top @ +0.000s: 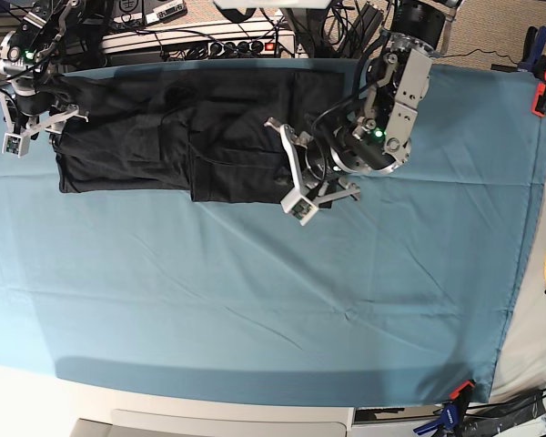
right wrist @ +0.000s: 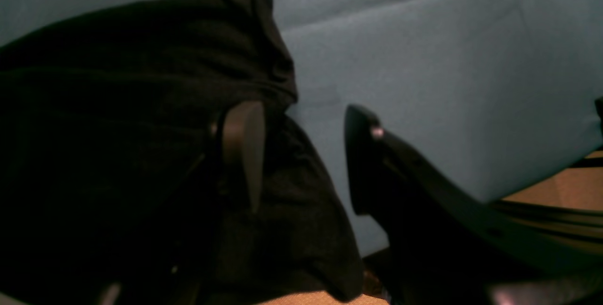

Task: Fold the T-shirt properly
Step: 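Lower the held end onto the shirt and press it flat with the left gripper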

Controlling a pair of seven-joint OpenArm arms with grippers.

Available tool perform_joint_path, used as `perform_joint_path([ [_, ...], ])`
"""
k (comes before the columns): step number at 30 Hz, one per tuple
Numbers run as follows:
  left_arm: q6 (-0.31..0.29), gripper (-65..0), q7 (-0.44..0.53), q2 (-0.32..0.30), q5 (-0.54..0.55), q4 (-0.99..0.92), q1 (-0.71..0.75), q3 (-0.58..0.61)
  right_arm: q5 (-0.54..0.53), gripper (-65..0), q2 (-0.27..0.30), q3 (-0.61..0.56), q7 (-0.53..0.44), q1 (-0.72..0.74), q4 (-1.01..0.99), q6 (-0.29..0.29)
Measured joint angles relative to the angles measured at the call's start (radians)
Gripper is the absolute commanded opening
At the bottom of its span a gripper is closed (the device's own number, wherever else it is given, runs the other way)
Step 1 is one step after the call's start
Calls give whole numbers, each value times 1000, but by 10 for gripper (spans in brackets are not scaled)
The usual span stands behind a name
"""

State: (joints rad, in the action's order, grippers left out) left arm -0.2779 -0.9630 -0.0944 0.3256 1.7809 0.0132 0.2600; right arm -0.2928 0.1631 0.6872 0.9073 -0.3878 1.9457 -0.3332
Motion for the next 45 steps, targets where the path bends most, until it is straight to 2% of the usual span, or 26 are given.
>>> perform_joint_path([
  [3, 0, -650, 0, 0, -35, 0, 0, 0, 0, -371, 0, 0, 0, 0, 0, 0],
  [6, 28, -650, 5, 0, -74, 0, 1, 0, 0, -371, 0, 0, -4, 0, 0, 0],
  [22, 54, -650, 6, 0, -96, 0, 40, 0, 0, -371, 0, 0, -8, 0, 0, 0],
  [25, 53, -650, 0, 0, -21, 0, 39, 0, 0, -371, 0, 0, -8, 0, 0, 0],
  [30, -7, -650, -15, 2, 123, 0, 39, 0, 0, -371, 0, 0, -11, 0, 0, 0],
  [34, -26, -650, -18, 8, 172, 0, 43, 0, 0, -371, 0, 0, -11, 0, 0, 0],
  [41, -58, -650, -24, 8, 188, 0, 87, 0, 0, -371, 0, 0, -11, 0, 0, 0],
  [45, -57, -650, -16, 8, 127, 0, 76, 0, 0, -371, 0, 0, -11, 0, 0, 0],
])
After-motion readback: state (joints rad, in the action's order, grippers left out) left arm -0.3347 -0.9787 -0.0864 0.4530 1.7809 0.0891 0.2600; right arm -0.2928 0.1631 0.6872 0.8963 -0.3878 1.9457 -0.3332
